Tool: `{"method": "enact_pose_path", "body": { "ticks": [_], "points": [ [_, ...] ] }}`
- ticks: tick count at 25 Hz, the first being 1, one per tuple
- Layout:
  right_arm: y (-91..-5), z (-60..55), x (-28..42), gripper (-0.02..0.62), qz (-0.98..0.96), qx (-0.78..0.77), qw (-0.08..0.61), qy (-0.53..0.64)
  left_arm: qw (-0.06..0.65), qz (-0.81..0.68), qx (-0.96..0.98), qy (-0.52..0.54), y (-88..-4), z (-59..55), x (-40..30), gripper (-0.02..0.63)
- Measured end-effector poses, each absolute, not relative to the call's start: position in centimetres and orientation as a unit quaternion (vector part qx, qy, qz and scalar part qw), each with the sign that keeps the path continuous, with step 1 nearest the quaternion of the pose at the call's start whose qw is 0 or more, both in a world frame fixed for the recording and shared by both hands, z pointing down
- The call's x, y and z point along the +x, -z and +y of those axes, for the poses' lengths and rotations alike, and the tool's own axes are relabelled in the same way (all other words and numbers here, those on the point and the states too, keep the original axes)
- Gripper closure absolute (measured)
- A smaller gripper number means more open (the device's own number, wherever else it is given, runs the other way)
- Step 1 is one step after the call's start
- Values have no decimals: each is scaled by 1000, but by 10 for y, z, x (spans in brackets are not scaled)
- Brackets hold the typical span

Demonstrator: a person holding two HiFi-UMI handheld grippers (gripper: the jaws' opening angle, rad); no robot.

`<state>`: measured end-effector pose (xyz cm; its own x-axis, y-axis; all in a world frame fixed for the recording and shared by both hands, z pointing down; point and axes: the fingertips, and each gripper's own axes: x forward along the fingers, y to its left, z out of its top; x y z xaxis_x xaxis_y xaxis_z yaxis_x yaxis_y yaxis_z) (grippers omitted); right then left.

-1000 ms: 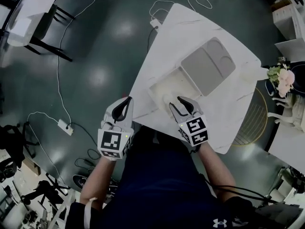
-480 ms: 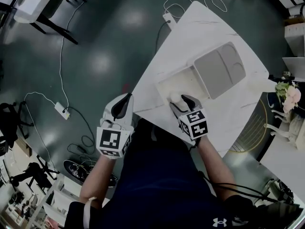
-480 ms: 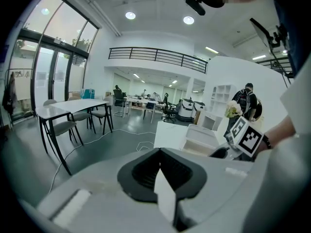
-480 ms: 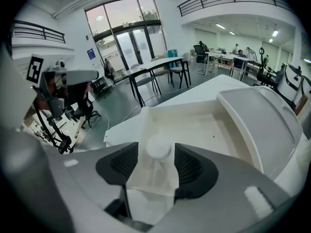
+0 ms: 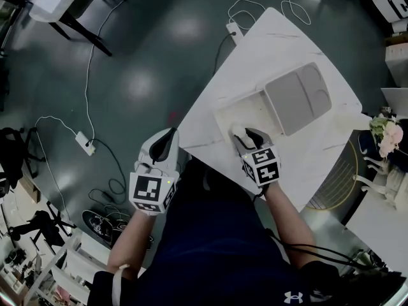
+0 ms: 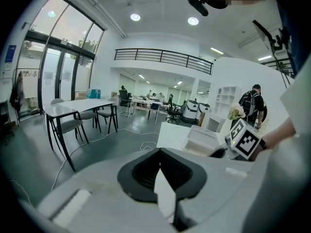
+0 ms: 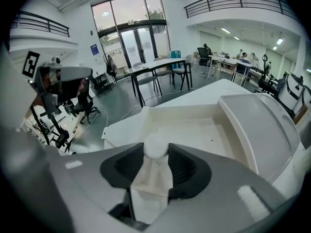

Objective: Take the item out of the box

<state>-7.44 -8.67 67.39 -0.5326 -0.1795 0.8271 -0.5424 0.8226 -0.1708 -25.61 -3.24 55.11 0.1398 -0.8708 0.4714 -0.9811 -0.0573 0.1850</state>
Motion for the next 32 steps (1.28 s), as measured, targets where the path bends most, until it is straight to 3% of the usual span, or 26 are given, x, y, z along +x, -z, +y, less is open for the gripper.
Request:
{"method": "enact_pose_path", "body": {
  "ticks": [15, 32],
  "points": [
    [-595, -91, -36, 433, -883, 282, 297, -229, 187, -588, 777, -123, -516, -59, -187, 604],
    [-563, -78, 98, 434, -843, 418, 209, -265, 139, -492, 849, -132, -482, -82, -75, 604]
  ]
}}
